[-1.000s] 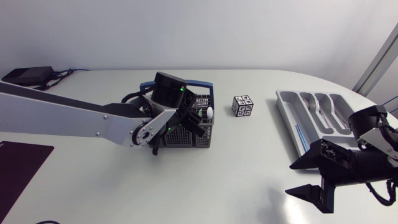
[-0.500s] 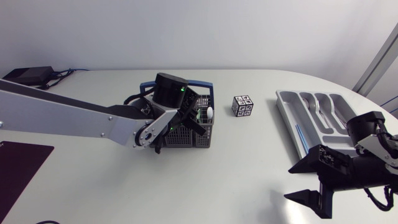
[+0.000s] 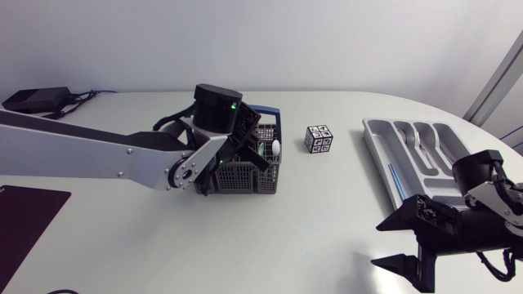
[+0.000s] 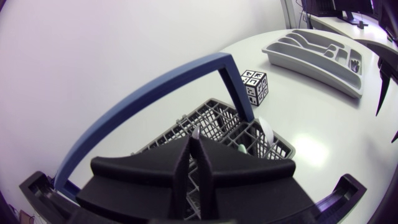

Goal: Transfer all utensils from the basket to the drawer tray.

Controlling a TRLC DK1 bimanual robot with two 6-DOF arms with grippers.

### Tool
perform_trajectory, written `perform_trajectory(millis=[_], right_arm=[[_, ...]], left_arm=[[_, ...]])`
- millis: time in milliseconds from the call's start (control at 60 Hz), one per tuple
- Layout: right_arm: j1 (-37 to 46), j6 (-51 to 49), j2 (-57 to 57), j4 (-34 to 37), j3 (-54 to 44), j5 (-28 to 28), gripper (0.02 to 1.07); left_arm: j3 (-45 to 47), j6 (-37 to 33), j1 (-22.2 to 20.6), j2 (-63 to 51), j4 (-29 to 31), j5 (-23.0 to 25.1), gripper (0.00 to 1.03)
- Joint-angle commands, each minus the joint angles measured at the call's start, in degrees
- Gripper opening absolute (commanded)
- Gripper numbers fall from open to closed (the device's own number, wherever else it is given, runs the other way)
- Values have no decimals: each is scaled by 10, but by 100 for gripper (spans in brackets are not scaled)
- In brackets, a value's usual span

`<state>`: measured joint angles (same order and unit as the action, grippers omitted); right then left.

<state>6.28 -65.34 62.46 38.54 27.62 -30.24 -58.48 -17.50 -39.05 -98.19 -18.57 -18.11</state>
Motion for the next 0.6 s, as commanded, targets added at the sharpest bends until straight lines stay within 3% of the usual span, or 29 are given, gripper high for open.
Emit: perform_trajectory(millis=[0, 200, 350, 583], right_arm=[[-8, 17, -8, 0, -15, 0, 97], [-21, 27, -17, 1, -17, 1, 97], [-36, 39, -37, 4, -18, 1, 97], [-62, 60, -53, 4, -25, 4, 97]], left_arm=[[17, -24, 5, 27, -12, -2, 6], [43, -59, -2, 64, -20, -11, 6], [79, -98, -20, 93, -58, -32, 6], [114, -102, -33, 111, -109, -38, 6]])
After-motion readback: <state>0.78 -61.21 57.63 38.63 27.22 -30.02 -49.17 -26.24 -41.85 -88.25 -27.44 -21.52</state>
